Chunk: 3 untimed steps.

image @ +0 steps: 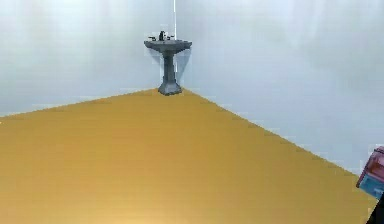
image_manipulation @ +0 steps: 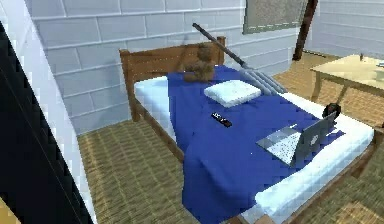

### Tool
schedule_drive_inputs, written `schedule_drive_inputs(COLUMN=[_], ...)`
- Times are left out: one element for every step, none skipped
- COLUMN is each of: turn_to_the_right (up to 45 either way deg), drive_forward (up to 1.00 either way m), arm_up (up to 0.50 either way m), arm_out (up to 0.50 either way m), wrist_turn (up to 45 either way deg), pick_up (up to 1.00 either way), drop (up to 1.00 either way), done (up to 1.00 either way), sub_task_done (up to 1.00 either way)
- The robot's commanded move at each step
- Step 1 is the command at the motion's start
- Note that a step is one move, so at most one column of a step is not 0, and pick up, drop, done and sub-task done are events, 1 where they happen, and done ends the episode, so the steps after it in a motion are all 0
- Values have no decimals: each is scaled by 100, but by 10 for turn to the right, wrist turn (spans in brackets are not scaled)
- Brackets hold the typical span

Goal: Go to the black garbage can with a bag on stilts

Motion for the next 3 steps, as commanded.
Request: schedule_drive_inputs(turn_to_the_right=[-330,0,210], drive_forward=[0,35,0], arm_up=[0,0,0], arm_out=[0,0,0], wrist_turn=[0,0,0], pick_up=[0,0,0], drop=[0,0,0], done=[0,0,0], sub_task_done=[0,0,0])
